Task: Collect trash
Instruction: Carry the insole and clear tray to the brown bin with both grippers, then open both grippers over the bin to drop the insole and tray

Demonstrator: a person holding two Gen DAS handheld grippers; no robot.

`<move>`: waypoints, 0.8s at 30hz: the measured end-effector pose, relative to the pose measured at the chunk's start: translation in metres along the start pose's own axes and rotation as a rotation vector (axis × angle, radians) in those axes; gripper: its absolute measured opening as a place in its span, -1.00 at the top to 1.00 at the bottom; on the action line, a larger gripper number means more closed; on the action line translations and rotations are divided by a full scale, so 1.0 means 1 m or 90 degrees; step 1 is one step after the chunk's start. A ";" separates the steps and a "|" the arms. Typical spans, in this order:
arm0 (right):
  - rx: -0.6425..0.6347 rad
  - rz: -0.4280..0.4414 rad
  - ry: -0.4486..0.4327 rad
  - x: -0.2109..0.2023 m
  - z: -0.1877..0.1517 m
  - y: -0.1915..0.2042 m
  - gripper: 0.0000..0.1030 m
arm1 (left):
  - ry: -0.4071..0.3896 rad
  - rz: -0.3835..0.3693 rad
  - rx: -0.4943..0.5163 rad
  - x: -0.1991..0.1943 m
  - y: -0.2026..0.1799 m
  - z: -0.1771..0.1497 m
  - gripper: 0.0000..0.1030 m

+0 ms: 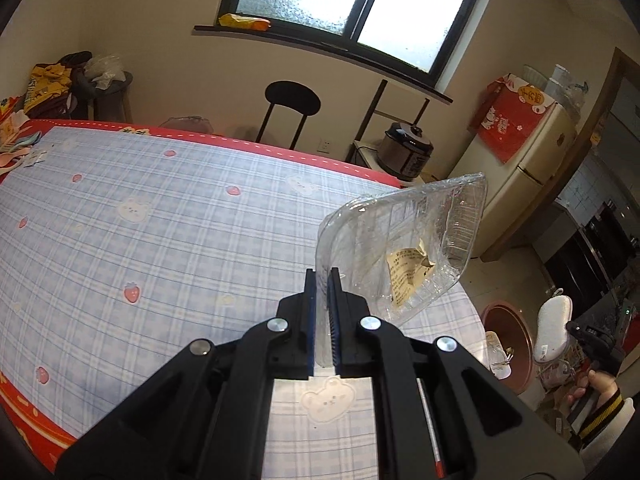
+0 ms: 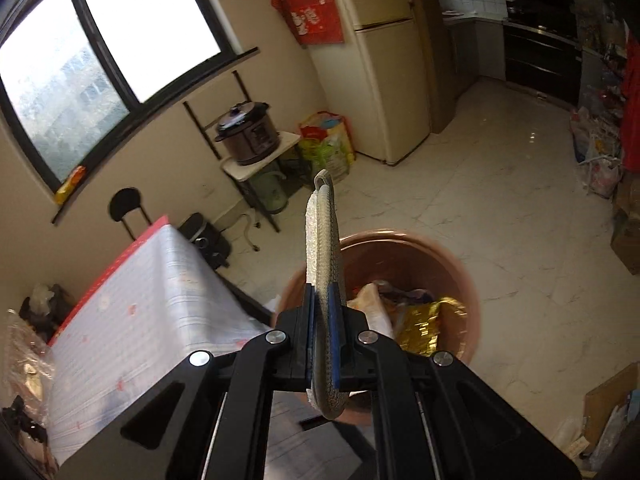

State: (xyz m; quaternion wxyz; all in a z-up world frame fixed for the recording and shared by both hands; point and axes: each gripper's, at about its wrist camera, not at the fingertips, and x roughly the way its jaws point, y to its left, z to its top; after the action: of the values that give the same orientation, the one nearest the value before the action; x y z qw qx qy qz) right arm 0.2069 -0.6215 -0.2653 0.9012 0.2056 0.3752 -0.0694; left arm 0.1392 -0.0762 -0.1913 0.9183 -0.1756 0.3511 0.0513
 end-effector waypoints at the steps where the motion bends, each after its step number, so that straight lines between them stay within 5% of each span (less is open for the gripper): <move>1: -0.002 -0.010 0.000 0.002 0.002 -0.006 0.85 | 0.001 -0.004 0.005 0.002 -0.007 -0.001 0.81; 8: -0.011 -0.053 0.024 0.017 0.007 -0.032 0.73 | 0.015 -0.025 0.041 0.016 -0.043 -0.007 0.81; 10: -0.004 -0.044 0.018 0.013 0.007 -0.036 0.22 | 0.018 -0.030 0.052 0.019 -0.050 -0.006 0.81; 16: -0.025 -0.028 -0.026 -0.022 0.008 -0.035 -0.82 | 0.028 -0.057 0.086 0.032 -0.076 -0.001 0.81; 24: -0.062 -0.016 -0.084 -0.079 0.016 -0.020 -0.90 | 0.047 -0.115 0.131 0.057 -0.128 -0.005 0.81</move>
State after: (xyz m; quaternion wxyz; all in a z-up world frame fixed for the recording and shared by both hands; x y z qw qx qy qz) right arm 0.1555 -0.6492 -0.2057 0.9319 0.1518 0.3207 -0.0756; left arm 0.2065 -0.1995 -0.1963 0.9187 -0.1135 0.3708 -0.0745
